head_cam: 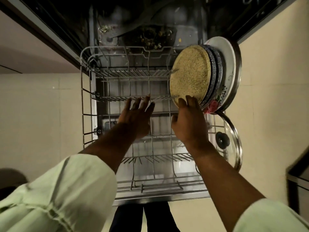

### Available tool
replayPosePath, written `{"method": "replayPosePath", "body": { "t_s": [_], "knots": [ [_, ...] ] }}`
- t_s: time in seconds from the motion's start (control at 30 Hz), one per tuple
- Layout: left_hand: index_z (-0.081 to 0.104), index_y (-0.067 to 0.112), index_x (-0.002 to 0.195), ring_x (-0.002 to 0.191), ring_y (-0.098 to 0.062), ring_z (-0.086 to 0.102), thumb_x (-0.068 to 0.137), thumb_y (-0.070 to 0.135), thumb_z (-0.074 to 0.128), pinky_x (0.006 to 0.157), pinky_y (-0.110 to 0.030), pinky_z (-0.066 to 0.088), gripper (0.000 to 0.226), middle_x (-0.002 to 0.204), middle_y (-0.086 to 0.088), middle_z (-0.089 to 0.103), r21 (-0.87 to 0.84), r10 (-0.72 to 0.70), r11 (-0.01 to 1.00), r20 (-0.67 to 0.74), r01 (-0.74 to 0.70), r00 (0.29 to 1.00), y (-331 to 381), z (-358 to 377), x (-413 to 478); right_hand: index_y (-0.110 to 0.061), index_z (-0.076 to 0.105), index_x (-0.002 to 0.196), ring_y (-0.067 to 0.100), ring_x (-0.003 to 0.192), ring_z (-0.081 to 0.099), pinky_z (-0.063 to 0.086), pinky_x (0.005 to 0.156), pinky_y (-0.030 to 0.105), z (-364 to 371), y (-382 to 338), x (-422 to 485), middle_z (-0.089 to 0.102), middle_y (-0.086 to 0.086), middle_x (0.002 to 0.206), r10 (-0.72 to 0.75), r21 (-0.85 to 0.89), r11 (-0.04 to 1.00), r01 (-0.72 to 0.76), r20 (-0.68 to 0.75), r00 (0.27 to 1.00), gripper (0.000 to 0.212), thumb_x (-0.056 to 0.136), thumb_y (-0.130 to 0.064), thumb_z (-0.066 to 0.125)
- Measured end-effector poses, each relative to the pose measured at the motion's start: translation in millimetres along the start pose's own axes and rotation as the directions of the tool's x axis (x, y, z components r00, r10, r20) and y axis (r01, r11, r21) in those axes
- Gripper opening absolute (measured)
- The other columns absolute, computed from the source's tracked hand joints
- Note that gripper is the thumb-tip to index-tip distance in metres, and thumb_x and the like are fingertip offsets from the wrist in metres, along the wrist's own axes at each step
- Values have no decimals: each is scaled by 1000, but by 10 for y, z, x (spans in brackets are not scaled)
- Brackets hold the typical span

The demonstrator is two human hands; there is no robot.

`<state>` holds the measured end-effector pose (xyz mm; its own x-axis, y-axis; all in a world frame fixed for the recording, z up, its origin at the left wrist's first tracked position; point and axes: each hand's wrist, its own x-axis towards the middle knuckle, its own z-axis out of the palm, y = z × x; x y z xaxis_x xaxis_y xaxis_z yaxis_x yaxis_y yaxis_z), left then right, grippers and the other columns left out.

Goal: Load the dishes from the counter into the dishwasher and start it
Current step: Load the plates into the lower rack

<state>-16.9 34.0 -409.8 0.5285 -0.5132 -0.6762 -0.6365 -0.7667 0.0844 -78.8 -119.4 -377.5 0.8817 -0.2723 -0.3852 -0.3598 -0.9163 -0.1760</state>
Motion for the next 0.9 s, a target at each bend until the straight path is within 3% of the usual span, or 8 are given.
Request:
{"method": "replayPosePath", "body": {
  "t_s": [0.1,0.23,0.4,0.5,0.67,0.9],
  "knots": [
    [-6,21,158,152,-32,-9,100,40,43,122,-56,1,78,163,-10,-20,-14,30,999,-44,-30,999,32,-54,-268,-5,46,139,35,147,16,21,119,43,-37,-46,-221,26,17,156,19,-43,999,-15,95,995,48,93,-18,57],
    [-8,23,157,151,-30,-15,103,37,37,122,-54,-2,73,162,-8,-24,-57,31,998,-76,-35,997,125,-213,-746,-6,39,144,34,147,15,22,119,41,-259,-211,-578,18,13,159,49,-21,999,-47,131,990,55,94,-24,56],
    [-2,23,159,151,-27,-14,104,34,36,122,-52,-6,68,164,-6,-20,-201,-60,979,-75,44,995,228,-586,-1482,-5,36,146,32,143,28,29,117,39,-758,-515,-1137,25,14,156,29,-3,1000,-29,85,996,66,90,-24,64],
    [4,19,159,152,-31,-8,102,30,39,122,-53,-5,67,165,-10,-12,-200,-84,978,-156,52,984,314,-825,-1959,-6,25,151,30,146,21,24,119,39,-1155,-720,-1472,20,14,158,31,43,998,-34,56,998,71,93,-26,61],
    [-3,18,158,152,-31,-11,101,29,38,121,-53,-8,72,165,-8,-14,-107,-31,994,-193,11,981,536,-1047,-2797,-8,9,156,28,151,4,13,120,40,-1707,-948,-2031,8,13,163,5,90,996,-6,11,1000,75,99,-32,51],
    [-5,18,158,152,-31,-9,101,38,42,119,-53,-7,77,165,-9,-13,-159,-198,975,-293,156,936,660,-1200,-3863,-10,7,156,26,151,-2,7,123,42,-2220,-1093,-2795,3,11,164,-110,55,992,112,-43,993,75,101,-53,34]
  ]
}}
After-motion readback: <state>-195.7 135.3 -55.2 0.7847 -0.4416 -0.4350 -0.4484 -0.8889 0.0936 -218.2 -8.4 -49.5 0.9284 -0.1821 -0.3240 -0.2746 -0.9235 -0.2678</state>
